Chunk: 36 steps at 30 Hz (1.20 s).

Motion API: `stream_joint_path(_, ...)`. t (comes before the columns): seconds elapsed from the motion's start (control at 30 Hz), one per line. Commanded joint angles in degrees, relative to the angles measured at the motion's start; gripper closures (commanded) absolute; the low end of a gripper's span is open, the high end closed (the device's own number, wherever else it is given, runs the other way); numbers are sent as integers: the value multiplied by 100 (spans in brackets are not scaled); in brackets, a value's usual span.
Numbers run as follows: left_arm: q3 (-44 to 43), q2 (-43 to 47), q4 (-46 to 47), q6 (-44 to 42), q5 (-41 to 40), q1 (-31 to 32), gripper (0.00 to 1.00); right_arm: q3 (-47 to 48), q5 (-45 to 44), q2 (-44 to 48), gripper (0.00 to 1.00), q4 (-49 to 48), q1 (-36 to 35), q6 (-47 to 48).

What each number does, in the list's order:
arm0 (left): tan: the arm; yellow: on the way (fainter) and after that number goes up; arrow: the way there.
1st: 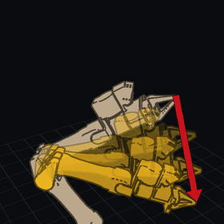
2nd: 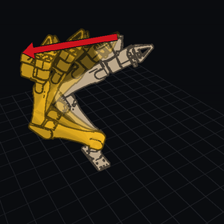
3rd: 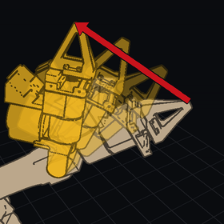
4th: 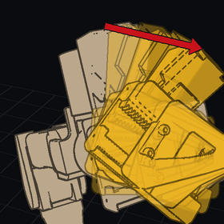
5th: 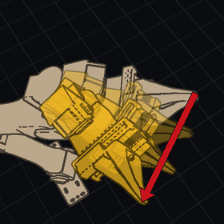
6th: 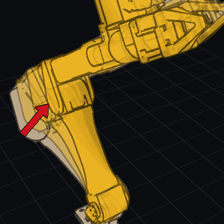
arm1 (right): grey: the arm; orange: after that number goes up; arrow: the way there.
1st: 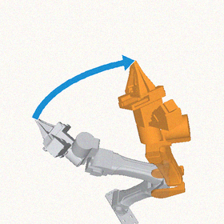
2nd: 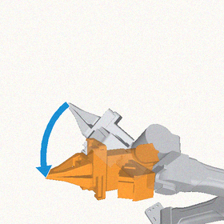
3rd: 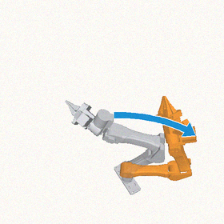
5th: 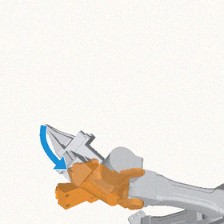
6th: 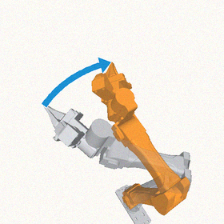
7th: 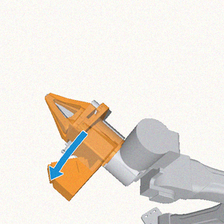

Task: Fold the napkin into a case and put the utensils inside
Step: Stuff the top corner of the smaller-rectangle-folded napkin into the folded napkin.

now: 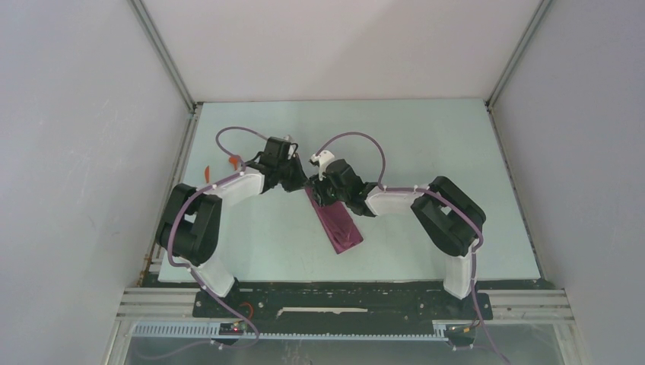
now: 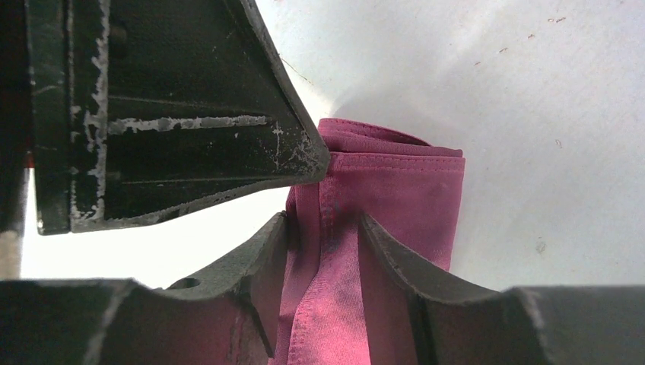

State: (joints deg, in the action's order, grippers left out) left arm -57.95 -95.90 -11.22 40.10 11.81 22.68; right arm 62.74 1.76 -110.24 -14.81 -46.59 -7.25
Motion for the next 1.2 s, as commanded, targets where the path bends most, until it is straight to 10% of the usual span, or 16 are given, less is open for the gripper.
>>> stream_joint_path(0.0,-82,238,208,68,102,-60,100,186,12,-59,53,-186,-8,-77)
stream_joint_path(0.73,-53,245,285,115,166,-81,100,314,21,-122,100,-137,53,-614)
stream_joint_path(1.03,668,1126,381,-99,-819,-23,41,311,215,56,100,145,149,-1495)
stream_joint_path(1.17,1251,1469,655,-136,-1380,152,39,256,215,175,100,223,281,-1989)
